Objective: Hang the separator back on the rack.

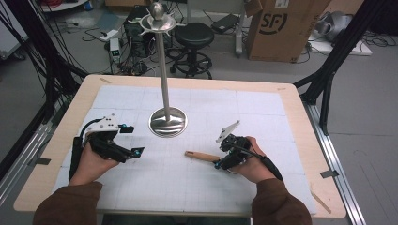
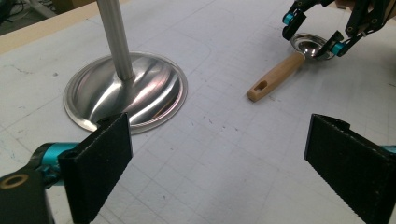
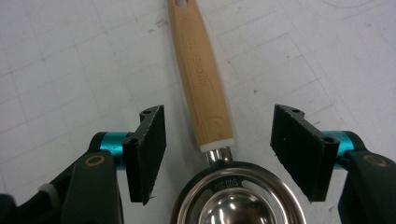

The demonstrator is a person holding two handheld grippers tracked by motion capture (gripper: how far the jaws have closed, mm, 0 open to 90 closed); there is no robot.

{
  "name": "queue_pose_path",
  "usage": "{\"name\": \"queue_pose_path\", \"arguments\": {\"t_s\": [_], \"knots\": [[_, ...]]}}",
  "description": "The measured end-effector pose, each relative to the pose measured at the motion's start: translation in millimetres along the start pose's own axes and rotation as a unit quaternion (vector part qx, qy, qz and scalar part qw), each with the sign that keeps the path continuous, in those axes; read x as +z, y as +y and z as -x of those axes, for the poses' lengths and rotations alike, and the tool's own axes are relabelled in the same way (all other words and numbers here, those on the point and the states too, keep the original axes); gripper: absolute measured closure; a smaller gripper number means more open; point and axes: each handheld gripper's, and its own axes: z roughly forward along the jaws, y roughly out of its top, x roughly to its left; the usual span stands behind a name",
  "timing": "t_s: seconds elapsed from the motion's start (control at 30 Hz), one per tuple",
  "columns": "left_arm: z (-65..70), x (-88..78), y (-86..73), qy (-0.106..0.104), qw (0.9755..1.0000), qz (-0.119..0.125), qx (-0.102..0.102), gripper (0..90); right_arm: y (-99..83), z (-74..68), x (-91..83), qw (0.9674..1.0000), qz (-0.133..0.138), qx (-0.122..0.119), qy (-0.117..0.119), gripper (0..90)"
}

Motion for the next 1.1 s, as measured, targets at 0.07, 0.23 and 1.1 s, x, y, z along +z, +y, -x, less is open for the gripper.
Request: {"name": "queue_pose_path", "arguments": {"t_s": [0.07, 0.23, 1.1], "knots": [[0.1, 0.5, -0.1, 0.0, 1.0, -0.002, 0.0, 8.4, 0.2, 0.1, 0.4, 1.0, 0.0, -0.001, -0.002, 36.5], [0.3, 1.5, -0.3, 0.0, 1.0, -0.003, 0.001, 8.4, 1.8, -0.9, 3.1, 0.9999, -0.013, -0.004, -0.008, 41.5], [0.5, 2.8, -1.0, -0.002, 0.9999, -0.009, 0.003, 8.4, 13.7, -4.6, 19.9, 0.9953, -0.092, -0.03, -0.007, 65.2]]}}
